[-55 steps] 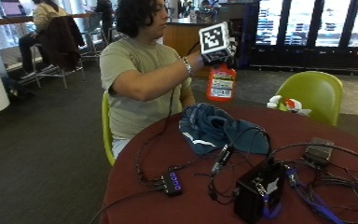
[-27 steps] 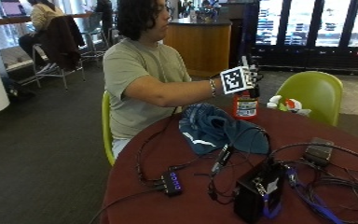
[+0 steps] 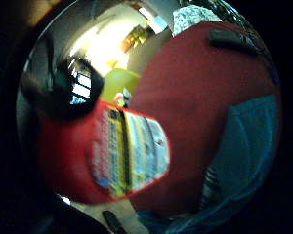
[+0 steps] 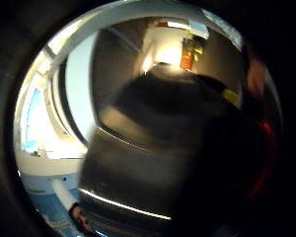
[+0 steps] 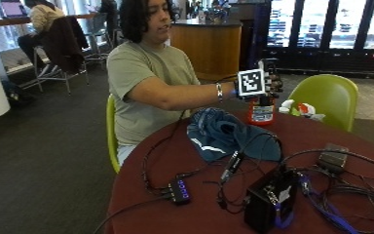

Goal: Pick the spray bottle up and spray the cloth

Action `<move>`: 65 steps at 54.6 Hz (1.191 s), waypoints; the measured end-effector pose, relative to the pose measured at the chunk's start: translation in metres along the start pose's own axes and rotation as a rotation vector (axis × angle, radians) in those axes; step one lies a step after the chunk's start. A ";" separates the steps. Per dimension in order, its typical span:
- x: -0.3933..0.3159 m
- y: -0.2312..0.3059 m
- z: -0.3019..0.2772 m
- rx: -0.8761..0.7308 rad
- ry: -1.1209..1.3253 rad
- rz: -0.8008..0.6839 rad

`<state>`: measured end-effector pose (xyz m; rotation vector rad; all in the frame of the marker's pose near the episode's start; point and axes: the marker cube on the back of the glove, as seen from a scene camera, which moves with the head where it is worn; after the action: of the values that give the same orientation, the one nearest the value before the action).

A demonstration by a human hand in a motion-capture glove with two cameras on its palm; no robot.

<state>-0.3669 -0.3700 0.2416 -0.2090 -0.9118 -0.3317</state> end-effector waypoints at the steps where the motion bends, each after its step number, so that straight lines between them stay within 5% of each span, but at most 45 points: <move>1: -0.003 0.006 -0.003 -0.032 -0.006 0.007; 34: -0.042 0.177 -0.130 -0.217 0.789 -0.064; 65: -0.052 0.307 -0.190 -0.217 0.980 0.037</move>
<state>-0.1435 -0.1347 0.0754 -0.2267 0.0966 -0.4374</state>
